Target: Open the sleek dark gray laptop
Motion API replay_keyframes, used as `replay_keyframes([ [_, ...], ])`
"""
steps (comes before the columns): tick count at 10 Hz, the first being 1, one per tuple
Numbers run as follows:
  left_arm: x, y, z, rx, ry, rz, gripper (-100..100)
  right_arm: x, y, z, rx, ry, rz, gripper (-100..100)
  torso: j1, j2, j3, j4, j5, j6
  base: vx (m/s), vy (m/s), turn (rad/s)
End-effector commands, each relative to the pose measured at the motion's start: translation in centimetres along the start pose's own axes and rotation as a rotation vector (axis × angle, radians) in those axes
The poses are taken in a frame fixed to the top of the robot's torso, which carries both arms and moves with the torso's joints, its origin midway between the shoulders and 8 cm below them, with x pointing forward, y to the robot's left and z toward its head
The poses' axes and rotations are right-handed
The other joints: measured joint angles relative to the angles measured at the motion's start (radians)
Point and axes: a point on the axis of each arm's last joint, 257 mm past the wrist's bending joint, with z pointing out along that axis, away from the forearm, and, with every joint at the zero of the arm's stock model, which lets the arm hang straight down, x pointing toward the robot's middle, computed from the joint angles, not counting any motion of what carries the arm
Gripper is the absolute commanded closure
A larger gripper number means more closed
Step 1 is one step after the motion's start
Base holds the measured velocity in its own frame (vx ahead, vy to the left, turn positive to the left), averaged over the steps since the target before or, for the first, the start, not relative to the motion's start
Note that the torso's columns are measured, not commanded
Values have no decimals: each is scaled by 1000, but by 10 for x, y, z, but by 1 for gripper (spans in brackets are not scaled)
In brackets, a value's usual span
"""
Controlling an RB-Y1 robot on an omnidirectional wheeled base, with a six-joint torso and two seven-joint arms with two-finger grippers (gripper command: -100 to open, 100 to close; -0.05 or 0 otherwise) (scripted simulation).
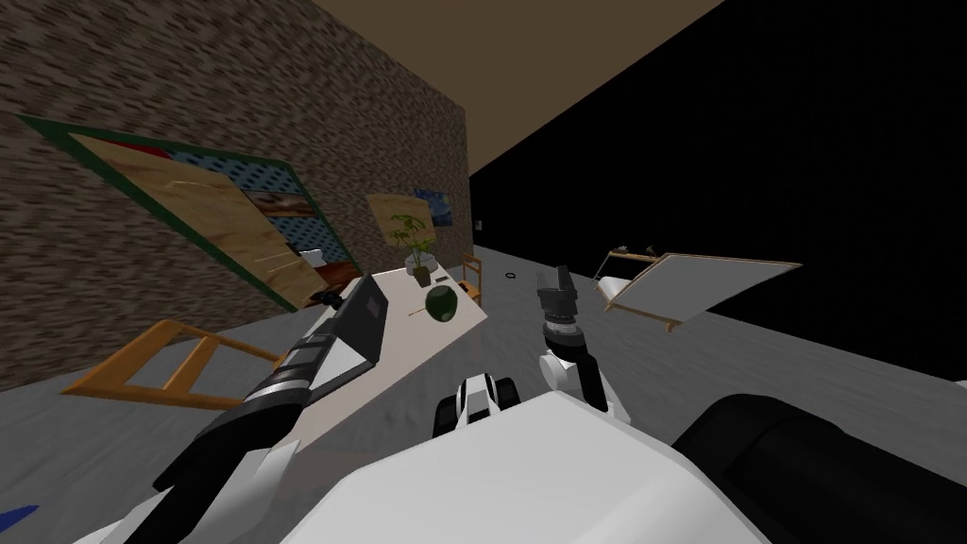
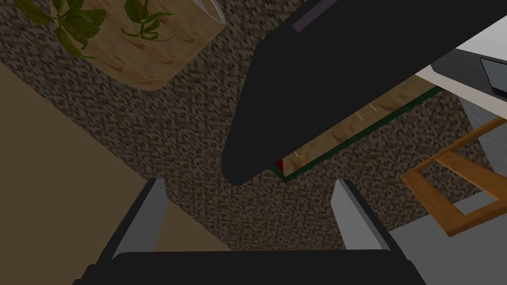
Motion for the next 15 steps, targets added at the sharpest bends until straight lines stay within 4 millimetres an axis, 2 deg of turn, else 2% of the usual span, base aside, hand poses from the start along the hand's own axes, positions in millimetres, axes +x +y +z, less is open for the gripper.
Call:
replay_keyframes([
  [1, -9, 19, 0, -68, -10, 46, -100, 0, 0, 0, 0, 0, 0, 0, -1, 0, 0, 0, 0, 0, 26, -38, -97],
  [4, -18, 33, 1, -120, -21, 83, -100, 0, 0, 0, 0, 0, 0, 0, -1, 1, 0, 0, 0, 0, 17, -43, -60],
  [7, -18, 29, 1, -111, -21, 77, -100, 0, 0, 0, 0, 0, 0, 0, 2, -4, -2, -1, 1, 0, 57, 11, -16],
  [8, -19, 29, 1, -112, -21, 77, 100, 0, 0, 0, 0, 0, 0, 0, 1, -1, -1, -1, 0, 0, 8, 3, 5],
  [9, -14, 28, 4, -105, -21, -1, 100, 0, 0, 0, 0, 0, 0, 0, -2, 2, 1, 1, -1, 0, -34, 67, 75],
  [11, -11, 27, 5, -101, -21, -40, 100, 0, 0, 0, 0, 0, 0, 0, 4, 4, 4, 0, 7, 3, -47, 79, 28],
  [15, 1, 20, 13, -76, -20, -237, 100, 0, 0, 0, 0, 0, 0, 0, -1, -1, -1, -1, 1, 0, -66, 98, 45],
])
